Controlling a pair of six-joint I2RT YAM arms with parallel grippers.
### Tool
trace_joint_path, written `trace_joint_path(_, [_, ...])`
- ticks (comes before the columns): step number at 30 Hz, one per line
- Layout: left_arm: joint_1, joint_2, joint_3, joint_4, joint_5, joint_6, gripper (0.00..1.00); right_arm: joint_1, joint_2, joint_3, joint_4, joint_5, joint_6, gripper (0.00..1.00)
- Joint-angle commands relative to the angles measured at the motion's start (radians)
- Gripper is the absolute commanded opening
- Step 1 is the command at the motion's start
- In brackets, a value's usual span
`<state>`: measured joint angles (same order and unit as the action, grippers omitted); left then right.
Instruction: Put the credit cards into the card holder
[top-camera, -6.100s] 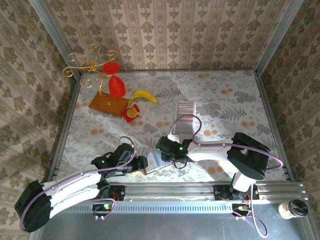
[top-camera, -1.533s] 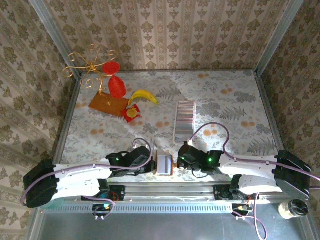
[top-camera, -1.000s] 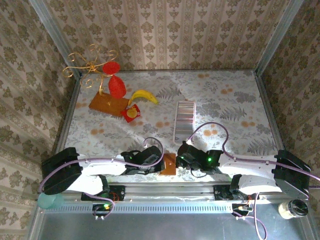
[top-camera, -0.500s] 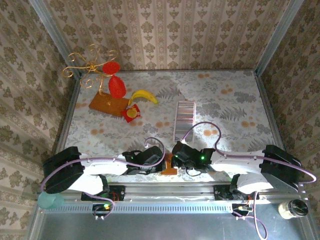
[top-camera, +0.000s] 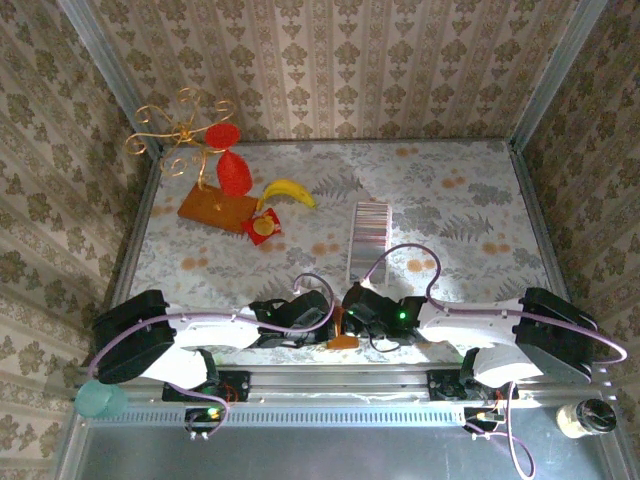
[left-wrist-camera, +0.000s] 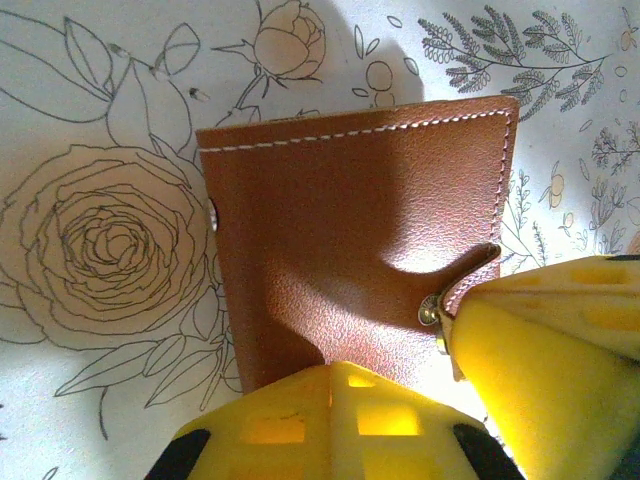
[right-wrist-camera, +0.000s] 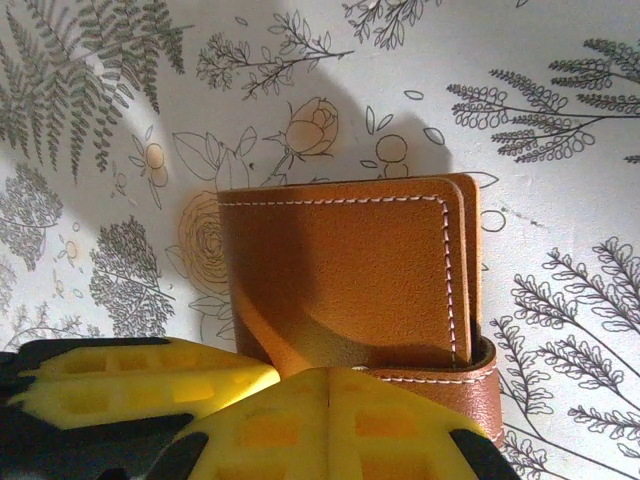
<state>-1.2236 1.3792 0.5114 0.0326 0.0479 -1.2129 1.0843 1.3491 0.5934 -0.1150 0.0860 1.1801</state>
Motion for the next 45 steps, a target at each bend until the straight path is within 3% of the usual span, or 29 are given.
trace_joint_path(1, [-0.017, 0.044, -0.025, -0.089, 0.024, -0.008, 0.00, -0.003, -0.048, -0.014, 0.015, 0.067, 0.024, 0.00])
trace_joint_path(37, [-0.017, 0.043, -0.026, -0.096, 0.023, -0.010, 0.00, -0.008, 0.030, -0.010, 0.006, -0.011, 0.010, 0.00])
trace_joint_path(45, [-0.019, 0.041, -0.028, -0.098, 0.022, -0.011, 0.00, -0.006, 0.071, -0.001, -0.063, 0.027, 0.006, 0.00])
